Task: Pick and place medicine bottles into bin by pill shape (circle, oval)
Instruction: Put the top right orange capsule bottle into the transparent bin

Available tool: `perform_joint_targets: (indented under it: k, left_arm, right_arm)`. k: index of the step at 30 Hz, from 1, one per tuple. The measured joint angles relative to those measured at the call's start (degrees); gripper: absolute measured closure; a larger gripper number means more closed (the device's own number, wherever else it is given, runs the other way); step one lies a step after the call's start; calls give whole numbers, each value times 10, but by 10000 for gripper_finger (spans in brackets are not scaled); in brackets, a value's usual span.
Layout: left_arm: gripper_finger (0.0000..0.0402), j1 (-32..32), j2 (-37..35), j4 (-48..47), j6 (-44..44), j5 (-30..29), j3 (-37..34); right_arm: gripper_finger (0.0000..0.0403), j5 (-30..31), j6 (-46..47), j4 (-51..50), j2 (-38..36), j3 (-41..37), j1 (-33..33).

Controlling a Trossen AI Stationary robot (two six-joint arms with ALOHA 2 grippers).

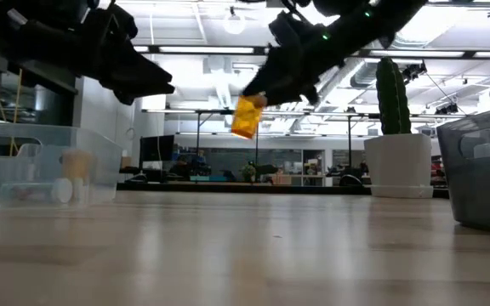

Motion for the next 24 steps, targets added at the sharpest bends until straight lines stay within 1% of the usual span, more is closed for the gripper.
perform_joint_targets:
  k: [2, 4, 8, 11, 14, 18, 24]
  left_arm:
    - [188, -1, 13, 20, 2, 19, 0]
    - [170, -6, 31, 37, 24, 33, 0]
    - [141, -24, 65, 57, 55, 32, 0]
    - [126, -26, 80, 62, 47, 26, 2]
    - [119, -26, 87, 60, 35, 20, 6]
    - [116, -26, 98, 61, 27, 23, 14]
    - [116, -26, 132, 65, 16, 58, 29]
  right_arm:
    - [216, -21, -13, 0, 13, 19, 2]
    - [216, -51, -26, 0, 33, 43, 2]
    - [216, -97, -59, -4, 77, 102, 2]
    - [216, -103, -76, -14, 100, 137, 6]
    - [217, -104, -91, -21, 110, 157, 13]
    - [217, -106, -102, -18, 111, 163, 21]
    - [217, -125, -117, -1, 111, 163, 28]
